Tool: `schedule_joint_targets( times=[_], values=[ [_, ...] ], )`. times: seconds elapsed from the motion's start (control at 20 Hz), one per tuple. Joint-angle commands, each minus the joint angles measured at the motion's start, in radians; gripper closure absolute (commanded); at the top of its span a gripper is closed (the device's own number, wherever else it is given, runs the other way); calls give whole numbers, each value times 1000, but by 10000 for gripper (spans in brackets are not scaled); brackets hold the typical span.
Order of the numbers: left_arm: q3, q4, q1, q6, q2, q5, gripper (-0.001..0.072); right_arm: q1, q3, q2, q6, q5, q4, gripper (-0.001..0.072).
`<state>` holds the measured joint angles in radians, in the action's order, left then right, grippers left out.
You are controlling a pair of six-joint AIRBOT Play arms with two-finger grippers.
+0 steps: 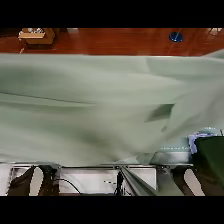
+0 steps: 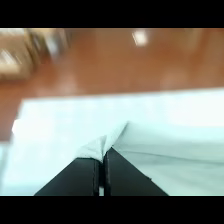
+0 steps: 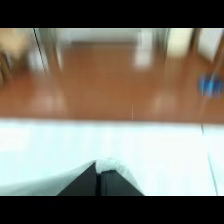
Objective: Fold the shirts.
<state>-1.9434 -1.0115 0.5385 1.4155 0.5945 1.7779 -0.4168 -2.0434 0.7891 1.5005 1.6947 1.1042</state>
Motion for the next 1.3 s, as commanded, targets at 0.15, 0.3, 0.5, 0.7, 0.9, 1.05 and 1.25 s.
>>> schedule_joint_targets(
  times=[0.15, 0.3, 0.5, 0.7, 0.9, 1.05, 1.25],
  values=[
    [512, 26, -102, -39, 51, 32, 674, 199, 212, 194, -28, 97, 220, 692],
    [696, -38, -188, -65, 127, -80, 675, 291, 225, 376, -42, 24, 251, 692],
    [728, -51, -256, -73, 317, -325, 674, 345, 225, 597, -43, -188, 248, 692],
    [728, -43, -261, -101, 489, -544, 674, 351, 225, 721, -42, -462, 214, 692],
    [728, -43, -283, -126, 624, -730, 673, 351, 225, 822, -42, -652, 202, 692],
    [728, -43, -328, -174, 699, -879, 673, 351, 225, 906, -42, -761, 169, 692],
    [729, -43, -391, -266, 782, -1054, 673, 351, 225, 1012, -43, -896, 93, 692]
  ],
)
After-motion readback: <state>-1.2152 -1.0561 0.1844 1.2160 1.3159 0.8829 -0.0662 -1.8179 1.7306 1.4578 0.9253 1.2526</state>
